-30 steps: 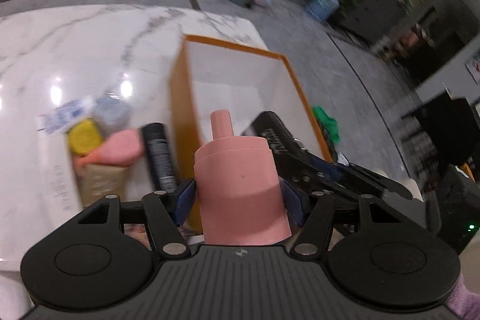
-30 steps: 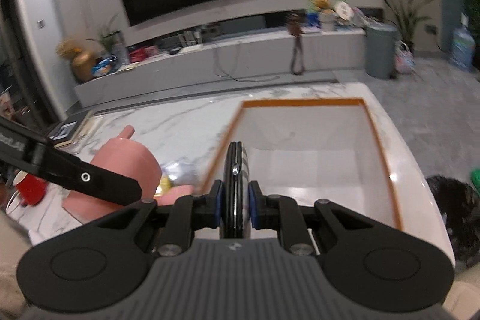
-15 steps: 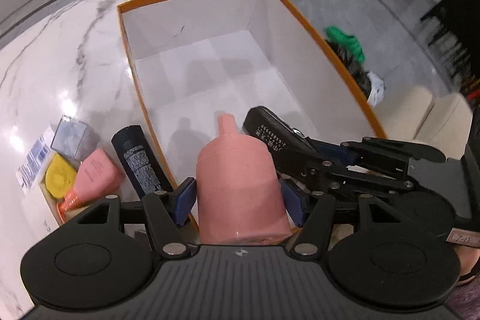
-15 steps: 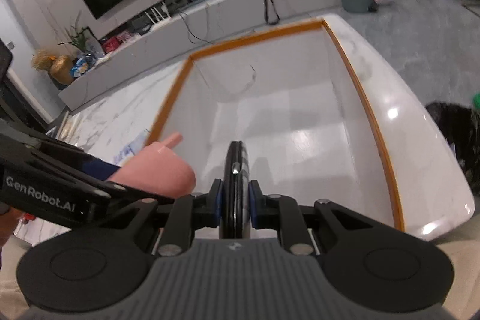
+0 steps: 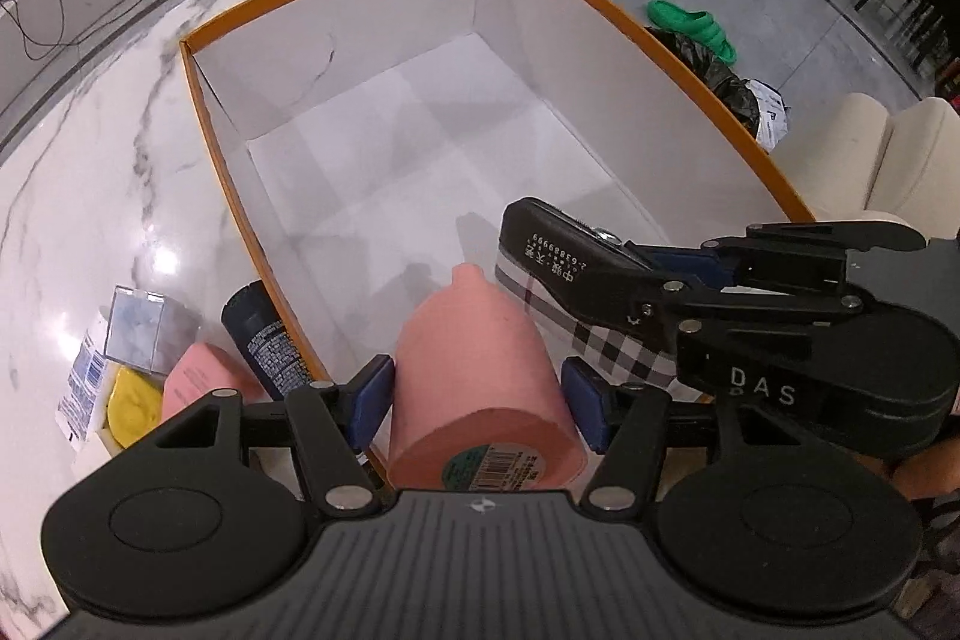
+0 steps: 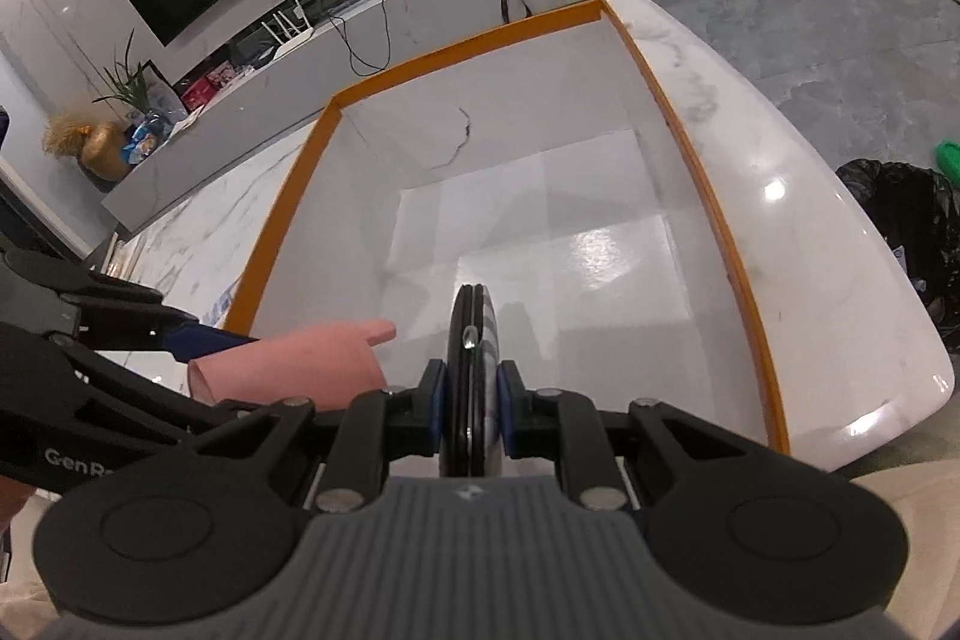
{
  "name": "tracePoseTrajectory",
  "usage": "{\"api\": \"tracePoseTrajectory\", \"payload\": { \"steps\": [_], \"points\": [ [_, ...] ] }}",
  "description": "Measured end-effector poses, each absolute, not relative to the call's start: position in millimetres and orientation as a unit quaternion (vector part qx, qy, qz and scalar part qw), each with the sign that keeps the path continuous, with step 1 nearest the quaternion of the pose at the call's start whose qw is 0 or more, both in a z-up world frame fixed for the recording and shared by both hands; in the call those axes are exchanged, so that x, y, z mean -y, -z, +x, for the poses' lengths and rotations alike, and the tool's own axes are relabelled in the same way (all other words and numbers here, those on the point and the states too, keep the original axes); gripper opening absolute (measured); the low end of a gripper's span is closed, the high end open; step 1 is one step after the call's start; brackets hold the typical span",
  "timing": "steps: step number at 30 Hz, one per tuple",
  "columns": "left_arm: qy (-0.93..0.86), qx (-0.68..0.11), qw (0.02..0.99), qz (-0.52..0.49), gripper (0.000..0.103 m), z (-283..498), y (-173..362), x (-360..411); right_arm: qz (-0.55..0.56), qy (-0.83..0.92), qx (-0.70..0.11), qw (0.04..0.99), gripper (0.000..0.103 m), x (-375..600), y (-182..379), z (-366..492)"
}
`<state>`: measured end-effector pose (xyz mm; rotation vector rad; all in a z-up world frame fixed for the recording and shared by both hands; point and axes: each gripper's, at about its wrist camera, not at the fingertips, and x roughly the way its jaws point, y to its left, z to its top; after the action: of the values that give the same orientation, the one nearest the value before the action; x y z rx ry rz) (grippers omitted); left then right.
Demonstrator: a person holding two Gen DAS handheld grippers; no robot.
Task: Organize rigid objects
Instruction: 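Lift and carry the pink bottle and plaid box over the orange box, then lower both items into the orange box and open both grippers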
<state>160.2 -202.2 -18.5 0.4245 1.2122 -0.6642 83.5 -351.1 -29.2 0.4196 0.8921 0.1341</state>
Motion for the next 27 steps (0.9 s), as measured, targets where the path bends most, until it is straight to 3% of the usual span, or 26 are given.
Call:
{"api": "tracePoseTrajectory", "payload": {
  "steps": [7,19,27],
  "points": [
    [0.307,-0.552,0.751,0.189,0.074,157.6,14.8,199.0,0.182,-0.062,-0.430,0.882,0.017,348.3,28.4,87.1],
    [0.286,-0.496,0.817,0.068,0.074,159.8,-30.0,137.8,0.120,-0.055,-0.441,0.888,0.017,324.3,25.6,94.1],
    [0.228,-0.501,0.835,0.007,0.073,168.1,-14.9,99.5,0.113,-0.081,-0.447,0.884,0.019,300.4,26.0,98.1]
  ]
}}
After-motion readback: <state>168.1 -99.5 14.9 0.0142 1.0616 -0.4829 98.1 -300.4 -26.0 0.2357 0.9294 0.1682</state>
